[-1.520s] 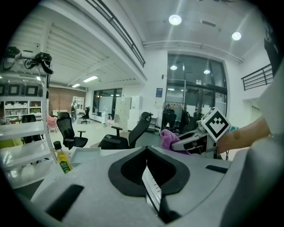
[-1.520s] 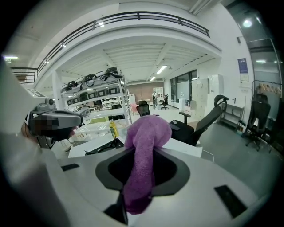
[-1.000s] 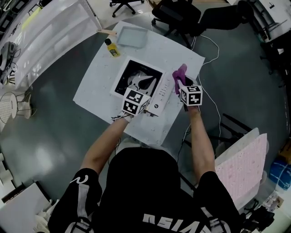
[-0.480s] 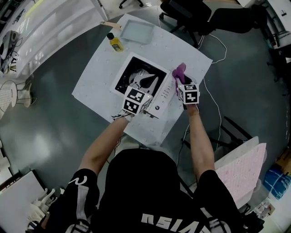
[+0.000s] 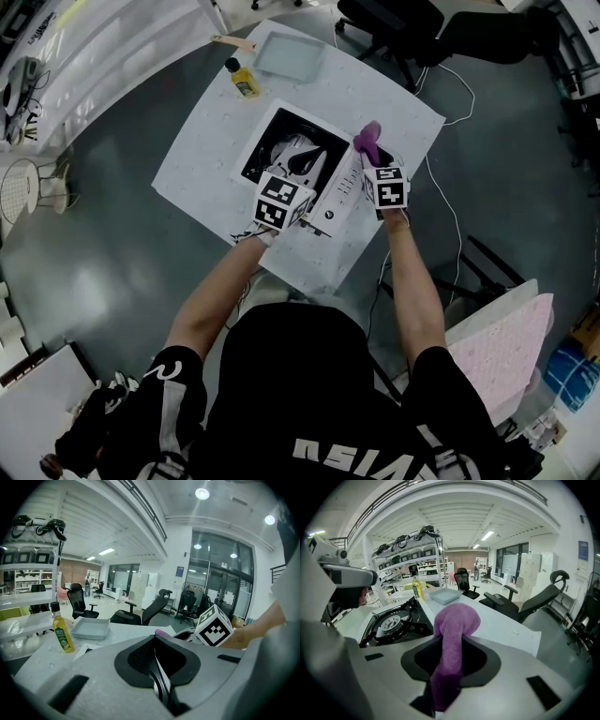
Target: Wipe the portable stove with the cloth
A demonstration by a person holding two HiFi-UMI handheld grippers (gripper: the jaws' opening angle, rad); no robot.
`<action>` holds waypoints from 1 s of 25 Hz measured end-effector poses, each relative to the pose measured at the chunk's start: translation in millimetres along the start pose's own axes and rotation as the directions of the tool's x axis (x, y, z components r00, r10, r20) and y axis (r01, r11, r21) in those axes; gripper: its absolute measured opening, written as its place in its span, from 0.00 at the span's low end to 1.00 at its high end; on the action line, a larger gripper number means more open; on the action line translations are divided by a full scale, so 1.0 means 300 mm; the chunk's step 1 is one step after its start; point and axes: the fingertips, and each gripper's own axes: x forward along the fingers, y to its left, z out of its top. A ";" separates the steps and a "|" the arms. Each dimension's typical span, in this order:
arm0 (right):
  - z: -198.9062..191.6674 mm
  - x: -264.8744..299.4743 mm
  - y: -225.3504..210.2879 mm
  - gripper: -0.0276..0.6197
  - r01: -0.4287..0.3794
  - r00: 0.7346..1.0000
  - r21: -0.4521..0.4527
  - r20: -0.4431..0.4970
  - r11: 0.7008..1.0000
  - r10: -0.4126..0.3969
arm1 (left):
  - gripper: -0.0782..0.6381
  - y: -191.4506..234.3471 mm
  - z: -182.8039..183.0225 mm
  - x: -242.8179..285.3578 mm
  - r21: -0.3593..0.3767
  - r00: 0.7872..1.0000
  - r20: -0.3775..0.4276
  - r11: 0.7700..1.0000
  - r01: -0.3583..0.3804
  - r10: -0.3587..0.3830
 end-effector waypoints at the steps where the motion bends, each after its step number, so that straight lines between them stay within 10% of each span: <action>1: 0.001 0.002 0.009 0.21 -0.004 1.000 -0.008 0.000 1.000 0.004 | 0.12 0.000 0.000 -0.005 0.000 1.000 0.002 1.000 -0.001 0.001; 25: -0.129 -0.130 0.286 0.21 -0.040 0.999 -0.016 0.014 0.999 0.041 | 0.12 -0.056 -0.081 -0.253 -0.071 0.999 0.047 0.997 -0.022 0.025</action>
